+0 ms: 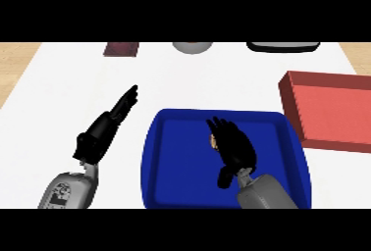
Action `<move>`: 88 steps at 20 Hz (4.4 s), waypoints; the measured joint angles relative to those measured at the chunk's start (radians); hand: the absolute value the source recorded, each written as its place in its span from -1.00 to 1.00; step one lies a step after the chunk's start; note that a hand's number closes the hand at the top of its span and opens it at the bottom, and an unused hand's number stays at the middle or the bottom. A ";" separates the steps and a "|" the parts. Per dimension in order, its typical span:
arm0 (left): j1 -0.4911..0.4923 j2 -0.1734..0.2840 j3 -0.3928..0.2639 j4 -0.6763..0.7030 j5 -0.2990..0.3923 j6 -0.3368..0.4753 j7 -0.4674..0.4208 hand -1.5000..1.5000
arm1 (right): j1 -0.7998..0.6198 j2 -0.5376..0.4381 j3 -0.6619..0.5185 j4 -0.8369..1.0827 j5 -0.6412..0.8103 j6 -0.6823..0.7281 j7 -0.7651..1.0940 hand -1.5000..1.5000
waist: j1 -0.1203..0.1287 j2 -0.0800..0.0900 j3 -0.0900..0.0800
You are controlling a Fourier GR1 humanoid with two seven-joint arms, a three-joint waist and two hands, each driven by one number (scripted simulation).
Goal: Pick the cupcake from the tray and place it in the cardboard box
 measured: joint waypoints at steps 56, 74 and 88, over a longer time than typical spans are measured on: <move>0.036 -0.027 0.035 -0.061 -0.033 -0.031 0.027 0.00 | 0.776 -0.617 -1.083 -0.943 -0.881 -0.021 -0.586 1.00 | -0.018 -0.003 -0.001; 0.002 -0.038 0.048 -0.021 -0.036 -0.048 0.014 0.00 | 0.224 -0.784 -0.994 -0.524 -0.853 0.062 -0.345 1.00 | 0.007 0.002 0.000; -0.002 -0.047 0.044 -0.021 -0.045 -0.055 0.014 0.00 | -0.089 -0.755 -0.736 -0.050 -0.525 -0.120 -0.474 1.00 | 0.014 0.004 0.000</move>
